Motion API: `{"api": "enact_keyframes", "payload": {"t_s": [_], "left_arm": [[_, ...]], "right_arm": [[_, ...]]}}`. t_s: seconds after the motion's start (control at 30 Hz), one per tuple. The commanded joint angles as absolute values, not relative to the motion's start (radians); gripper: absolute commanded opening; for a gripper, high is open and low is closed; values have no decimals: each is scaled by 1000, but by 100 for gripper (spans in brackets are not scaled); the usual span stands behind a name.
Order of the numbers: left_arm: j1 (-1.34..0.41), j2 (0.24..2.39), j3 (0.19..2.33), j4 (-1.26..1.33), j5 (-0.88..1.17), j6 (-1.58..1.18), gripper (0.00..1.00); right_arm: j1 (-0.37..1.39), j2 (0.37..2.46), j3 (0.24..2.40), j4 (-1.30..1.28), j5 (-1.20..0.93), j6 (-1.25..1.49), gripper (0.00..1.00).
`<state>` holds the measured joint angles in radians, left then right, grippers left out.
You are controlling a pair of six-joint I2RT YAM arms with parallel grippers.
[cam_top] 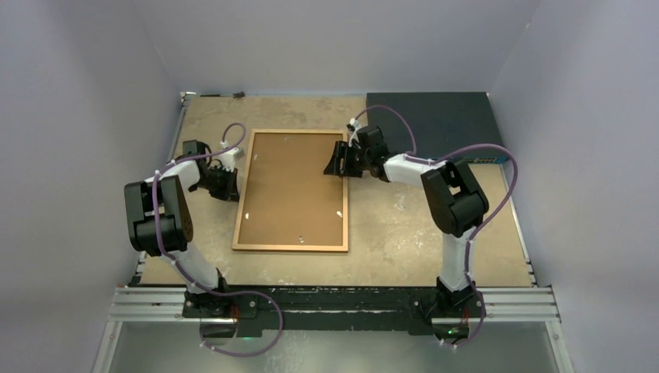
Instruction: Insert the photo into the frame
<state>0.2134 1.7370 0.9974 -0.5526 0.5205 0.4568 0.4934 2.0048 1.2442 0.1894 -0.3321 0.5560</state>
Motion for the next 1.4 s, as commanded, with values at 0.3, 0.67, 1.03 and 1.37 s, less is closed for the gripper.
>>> {"api": "enact_keyframes", "payload": {"t_s": [0.3,0.67,1.03,1.37], "left_arm": [[225,1810,979,-635,534,500,0],[269,1856,1077,-700,579,526,0],[301,1946,1177,-863,677,637,2],[307,1903,1100,-909,663,779,0]], "right_arm": [[654,1954,1358,305,-330,689,63],[781,2158,1558,412,-317,752,74],[880,2055,1345,460,-412,751,71],[978,2063,1250,601,-399,834,69]]}}
